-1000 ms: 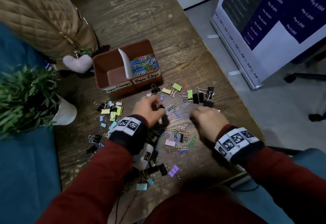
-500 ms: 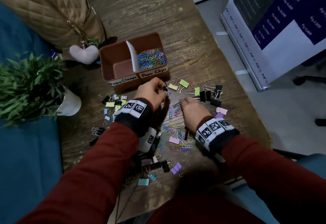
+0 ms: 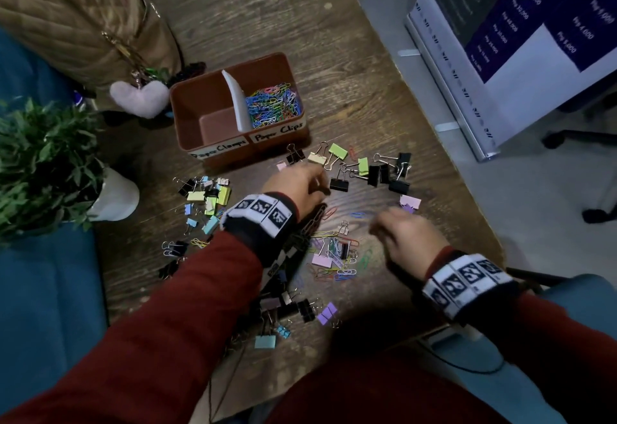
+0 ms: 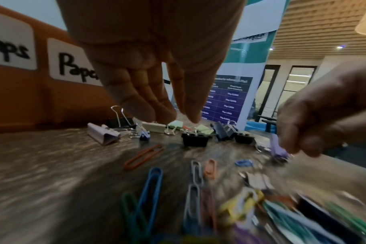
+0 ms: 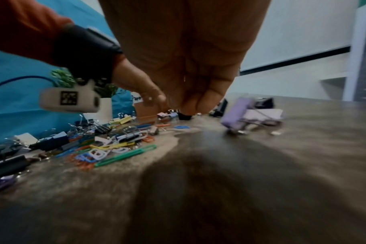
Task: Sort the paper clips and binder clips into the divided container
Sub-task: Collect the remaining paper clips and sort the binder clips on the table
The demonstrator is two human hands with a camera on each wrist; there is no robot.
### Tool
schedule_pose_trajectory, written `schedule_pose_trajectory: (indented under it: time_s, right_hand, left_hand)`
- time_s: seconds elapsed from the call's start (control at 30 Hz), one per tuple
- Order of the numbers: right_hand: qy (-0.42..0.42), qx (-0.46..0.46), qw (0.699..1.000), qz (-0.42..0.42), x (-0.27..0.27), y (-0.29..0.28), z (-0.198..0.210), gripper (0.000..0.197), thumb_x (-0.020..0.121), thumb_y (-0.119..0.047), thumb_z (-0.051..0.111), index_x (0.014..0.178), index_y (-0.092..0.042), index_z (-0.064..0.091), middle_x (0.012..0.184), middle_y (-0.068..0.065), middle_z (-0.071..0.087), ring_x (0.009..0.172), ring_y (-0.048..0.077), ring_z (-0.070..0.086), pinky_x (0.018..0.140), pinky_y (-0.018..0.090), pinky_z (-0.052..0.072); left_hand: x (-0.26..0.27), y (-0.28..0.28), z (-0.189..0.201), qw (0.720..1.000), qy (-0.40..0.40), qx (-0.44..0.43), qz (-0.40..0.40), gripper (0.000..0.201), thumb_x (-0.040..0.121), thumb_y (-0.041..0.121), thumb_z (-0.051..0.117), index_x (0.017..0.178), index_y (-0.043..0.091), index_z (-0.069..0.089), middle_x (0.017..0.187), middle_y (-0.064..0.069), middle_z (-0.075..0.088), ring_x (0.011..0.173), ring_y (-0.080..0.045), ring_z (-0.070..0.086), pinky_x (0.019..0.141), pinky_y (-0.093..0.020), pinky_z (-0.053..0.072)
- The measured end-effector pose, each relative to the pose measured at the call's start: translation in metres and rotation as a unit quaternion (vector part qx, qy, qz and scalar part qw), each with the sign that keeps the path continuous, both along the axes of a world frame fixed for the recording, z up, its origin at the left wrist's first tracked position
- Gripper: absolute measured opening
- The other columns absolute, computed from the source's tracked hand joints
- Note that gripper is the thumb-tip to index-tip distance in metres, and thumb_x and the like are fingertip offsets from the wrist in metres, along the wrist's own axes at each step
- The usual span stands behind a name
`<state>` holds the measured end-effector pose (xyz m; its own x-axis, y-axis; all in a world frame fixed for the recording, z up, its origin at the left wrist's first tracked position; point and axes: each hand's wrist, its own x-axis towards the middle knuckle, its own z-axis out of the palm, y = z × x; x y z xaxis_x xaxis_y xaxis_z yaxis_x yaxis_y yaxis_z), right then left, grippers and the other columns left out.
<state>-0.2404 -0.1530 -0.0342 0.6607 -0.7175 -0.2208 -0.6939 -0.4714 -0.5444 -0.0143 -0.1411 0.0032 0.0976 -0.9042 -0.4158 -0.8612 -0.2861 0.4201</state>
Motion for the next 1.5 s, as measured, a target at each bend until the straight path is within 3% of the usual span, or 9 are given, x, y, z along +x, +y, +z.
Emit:
schedule_pose_trajectory:
  time_s: [0.2, 0.33, 0.47, 0.7, 0.97, 1.17, 1.27, 1.37, 1.5]
  right_hand:
    - [0.025, 0.052, 0.998, -0.026, -0.009, 0.017, -0.002, 0.01, 0.079, -0.02, 0.067, 0.088, -0.017, 0.065, 0.091, 0.004, 0.065, 0.089, 0.026, 0.062, 0.078, 0.032, 0.048]
    - [0.088, 0.065, 0.994, 0.012, 0.008, 0.026, -0.006, 0.032, 0.076, -0.036, 0.072, 0.1, -0.019, 0.061, 0.104, 0.002, 0.06, 0.099, 0.025, 0.058, 0.082, 0.033, 0.046]
    - [0.106, 0.072, 0.992, 0.023, 0.014, 0.028, -0.011, 0.03, 0.078, -0.031, 0.07, 0.102, -0.015, 0.061, 0.107, 0.005, 0.057, 0.099, 0.028, 0.058, 0.08, 0.033, 0.044]
    - [-0.005, 0.052, 0.999, -0.014, 0.03, 0.02, -0.002, 0.017, 0.079, -0.023, 0.069, 0.092, -0.018, 0.059, 0.091, -0.001, 0.06, 0.085, 0.021, 0.058, 0.07, 0.027, 0.043]
    - [0.044, -0.037, 0.982, 0.181, 0.05, 0.007, 0.0, 0.015, 0.09, -0.023, 0.056, 0.098, -0.018, 0.067, 0.095, 0.004, 0.059, 0.083, 0.025, 0.06, 0.067, 0.026, 0.041]
    - [-0.056, 0.058, 0.996, 0.044, 0.041, -0.004, 0.001, 0.011, 0.081, -0.019, 0.065, 0.087, -0.027, 0.065, 0.09, -0.013, 0.057, 0.089, 0.013, 0.057, 0.086, 0.037, 0.049]
    - [0.004, 0.072, 0.99, 0.118, 0.041, -0.002, 0.001, 0.027, 0.078, -0.026, 0.07, 0.103, -0.033, 0.063, 0.103, -0.013, 0.055, 0.098, 0.013, 0.057, 0.092, 0.036, 0.046]
    - [0.049, 0.028, 0.982, 0.177, 0.049, 0.005, 0.0, 0.027, 0.082, -0.027, 0.066, 0.109, -0.025, 0.062, 0.109, -0.002, 0.055, 0.096, 0.02, 0.058, 0.084, 0.035, 0.048]
    - [0.025, 0.01, 0.986, 0.164, 0.056, 0.003, 0.0, 0.006, 0.085, -0.019, 0.061, 0.089, -0.015, 0.063, 0.09, 0.004, 0.059, 0.082, 0.027, 0.06, 0.073, 0.036, 0.049]
  left_hand:
    - [-0.026, 0.05, -0.016, 0.988, -0.004, 0.095, -0.123, 0.041, 0.075, 0.051, 0.069, 0.111, 0.033, 0.058, 0.109, 0.009, 0.055, 0.099, -0.013, 0.055, 0.081, -0.029, 0.047]
    - [-0.039, 0.057, -0.03, 0.988, -0.035, 0.069, -0.137, 0.034, 0.081, 0.047, 0.061, 0.111, 0.031, 0.056, 0.107, 0.005, 0.055, 0.099, -0.02, 0.059, 0.079, -0.032, 0.05]
    - [-0.04, 0.059, -0.035, 0.987, -0.056, 0.046, -0.14, 0.03, 0.085, 0.045, 0.052, 0.108, 0.025, 0.057, 0.104, 0.001, 0.054, 0.094, -0.024, 0.06, 0.078, -0.034, 0.052]
    - [-0.021, 0.065, -0.036, 0.996, -0.03, 0.063, -0.049, 0.028, 0.082, 0.045, 0.061, 0.102, 0.028, 0.053, 0.107, 0.005, 0.053, 0.097, -0.018, 0.056, 0.08, -0.032, 0.05]
    - [-0.004, 0.07, -0.036, 0.997, -0.014, 0.076, 0.017, 0.043, 0.077, 0.042, 0.07, 0.113, 0.029, 0.049, 0.121, 0.005, 0.045, 0.106, -0.02, 0.054, 0.085, -0.039, 0.05]
    - [-0.005, 0.072, -0.037, 0.997, -0.014, 0.071, 0.04, 0.044, 0.078, 0.039, 0.069, 0.115, 0.031, 0.048, 0.122, 0.005, 0.043, 0.106, -0.02, 0.055, 0.085, -0.038, 0.051]
    - [-0.006, 0.071, -0.038, 0.997, -0.01, 0.066, 0.041, 0.046, 0.077, 0.037, 0.069, 0.117, 0.032, 0.047, 0.124, 0.005, 0.043, 0.105, -0.022, 0.056, 0.086, -0.039, 0.051]
    - [-0.007, 0.069, -0.039, 0.997, 0.004, 0.061, 0.047, 0.053, 0.077, 0.034, 0.07, 0.122, 0.035, 0.044, 0.126, 0.004, 0.041, 0.105, -0.025, 0.057, 0.088, -0.039, 0.05]
    - [-0.008, 0.069, -0.037, 0.997, 0.009, 0.068, 0.048, 0.06, 0.078, 0.034, 0.07, 0.13, 0.039, 0.04, 0.128, 0.004, 0.04, 0.108, -0.024, 0.056, 0.091, -0.039, 0.049]
